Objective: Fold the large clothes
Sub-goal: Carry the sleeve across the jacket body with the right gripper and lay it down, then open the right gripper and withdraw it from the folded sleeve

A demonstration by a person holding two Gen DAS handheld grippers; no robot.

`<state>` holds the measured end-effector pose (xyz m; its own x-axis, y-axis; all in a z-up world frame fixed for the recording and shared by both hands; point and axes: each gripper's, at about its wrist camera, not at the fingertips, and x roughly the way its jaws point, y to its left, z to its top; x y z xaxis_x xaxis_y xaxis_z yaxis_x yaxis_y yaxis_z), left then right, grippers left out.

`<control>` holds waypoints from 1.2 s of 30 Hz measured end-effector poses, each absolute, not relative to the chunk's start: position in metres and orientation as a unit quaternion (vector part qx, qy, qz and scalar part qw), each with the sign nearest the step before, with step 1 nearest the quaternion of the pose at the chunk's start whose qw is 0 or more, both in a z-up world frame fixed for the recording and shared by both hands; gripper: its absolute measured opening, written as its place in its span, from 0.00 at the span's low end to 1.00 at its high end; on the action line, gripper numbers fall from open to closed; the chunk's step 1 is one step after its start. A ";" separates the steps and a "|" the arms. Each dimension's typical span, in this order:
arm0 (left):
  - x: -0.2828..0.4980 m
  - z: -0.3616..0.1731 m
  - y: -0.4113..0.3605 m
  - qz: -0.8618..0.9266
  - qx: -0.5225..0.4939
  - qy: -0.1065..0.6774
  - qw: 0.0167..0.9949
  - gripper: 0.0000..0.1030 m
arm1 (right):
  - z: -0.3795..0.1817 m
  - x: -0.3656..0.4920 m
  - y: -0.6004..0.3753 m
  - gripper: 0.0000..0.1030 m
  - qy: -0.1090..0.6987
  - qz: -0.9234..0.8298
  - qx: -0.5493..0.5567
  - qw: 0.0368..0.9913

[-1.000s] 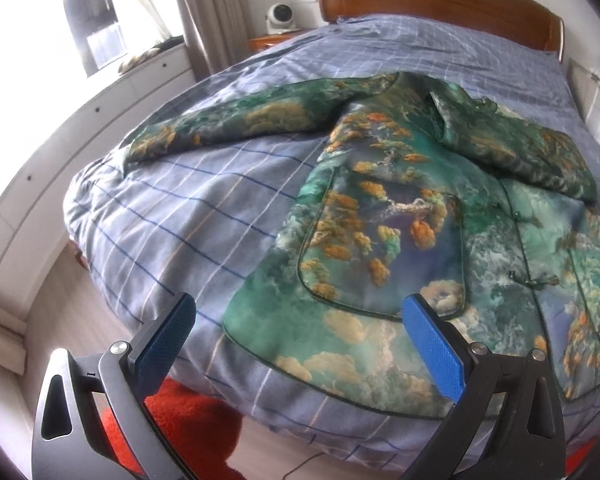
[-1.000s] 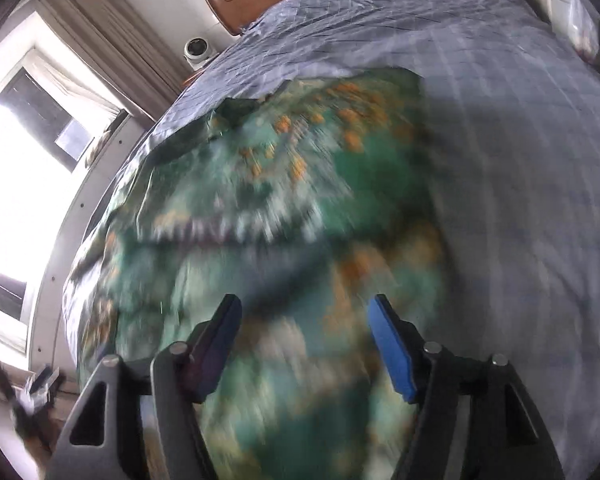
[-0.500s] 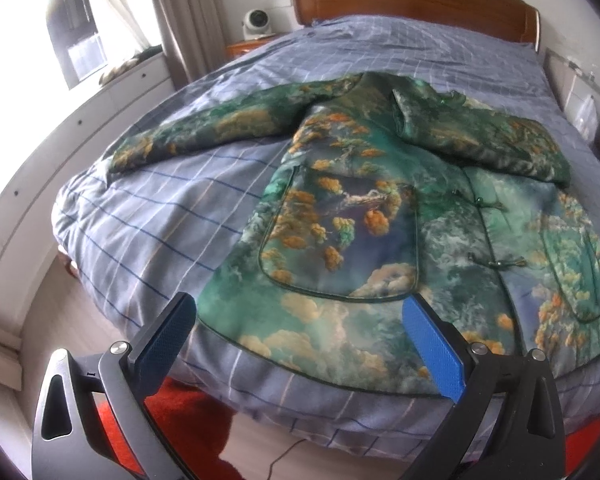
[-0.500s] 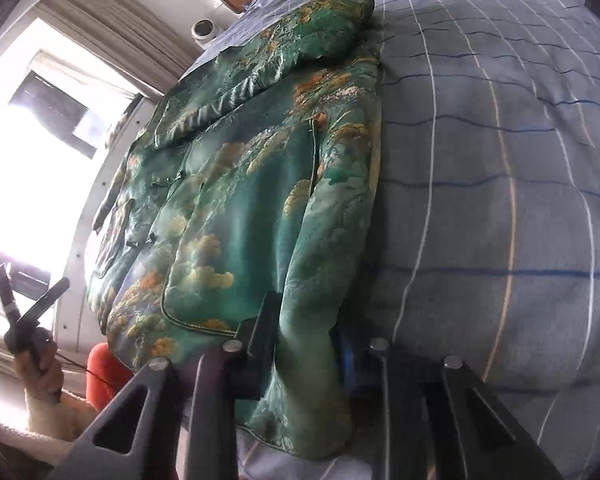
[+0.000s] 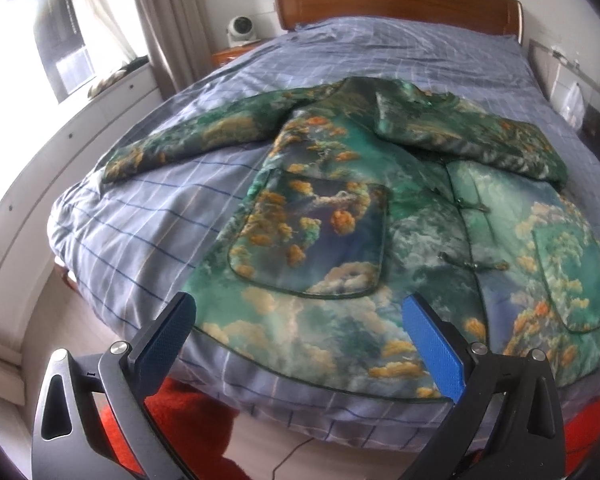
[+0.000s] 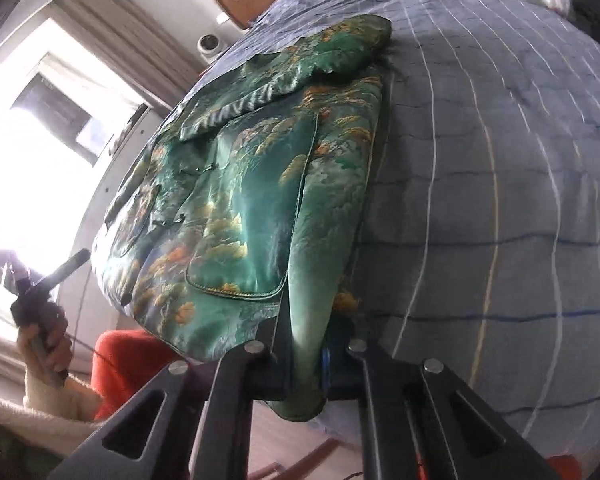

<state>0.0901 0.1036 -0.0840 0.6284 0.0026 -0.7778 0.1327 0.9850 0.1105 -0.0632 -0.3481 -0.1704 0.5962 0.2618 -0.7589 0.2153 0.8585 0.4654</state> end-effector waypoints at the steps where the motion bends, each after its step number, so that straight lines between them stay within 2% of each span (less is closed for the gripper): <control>1: 0.088 -0.083 0.103 -0.036 0.081 0.428 0.899 1.00 | -0.170 -0.061 -0.348 0.20 0.450 -0.001 0.260 0.854; 3: 0.086 -0.083 0.103 -0.035 0.086 0.426 0.900 1.00 | -0.164 -0.060 -0.342 0.45 0.450 -0.026 0.240 0.860; 4: 0.084 -0.084 0.102 -0.035 0.087 0.427 0.899 1.00 | -0.158 -0.063 -0.339 0.52 0.445 -0.038 0.230 0.865; 5: 0.083 -0.084 0.101 -0.035 0.088 0.429 0.898 1.00 | -0.154 -0.069 -0.339 0.65 0.440 -0.046 0.225 0.868; 6: 0.081 -0.086 0.100 -0.035 0.089 0.431 0.897 1.00 | -0.146 -0.074 -0.336 0.72 0.432 -0.058 0.218 0.873; 11: 0.072 -0.082 0.094 -0.044 0.089 0.425 0.900 1.00 | -0.099 -0.099 -0.311 0.86 0.384 -0.131 0.168 0.899; 23: 0.046 -0.060 0.082 -0.064 0.118 0.399 0.907 1.00 | -0.043 -0.052 -0.197 0.88 0.352 -0.174 0.027 0.919; 36: 0.046 -0.056 0.085 -0.070 0.099 0.399 0.909 1.00 | -0.031 -0.045 -0.173 0.88 0.328 -0.251 -0.068 0.908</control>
<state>0.0456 0.0850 -0.0555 0.6727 -0.0474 -0.7384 0.2059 0.9705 0.1253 -0.0448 -0.1731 -0.0306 0.6583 -0.5004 -0.5624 0.4110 0.8648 -0.2883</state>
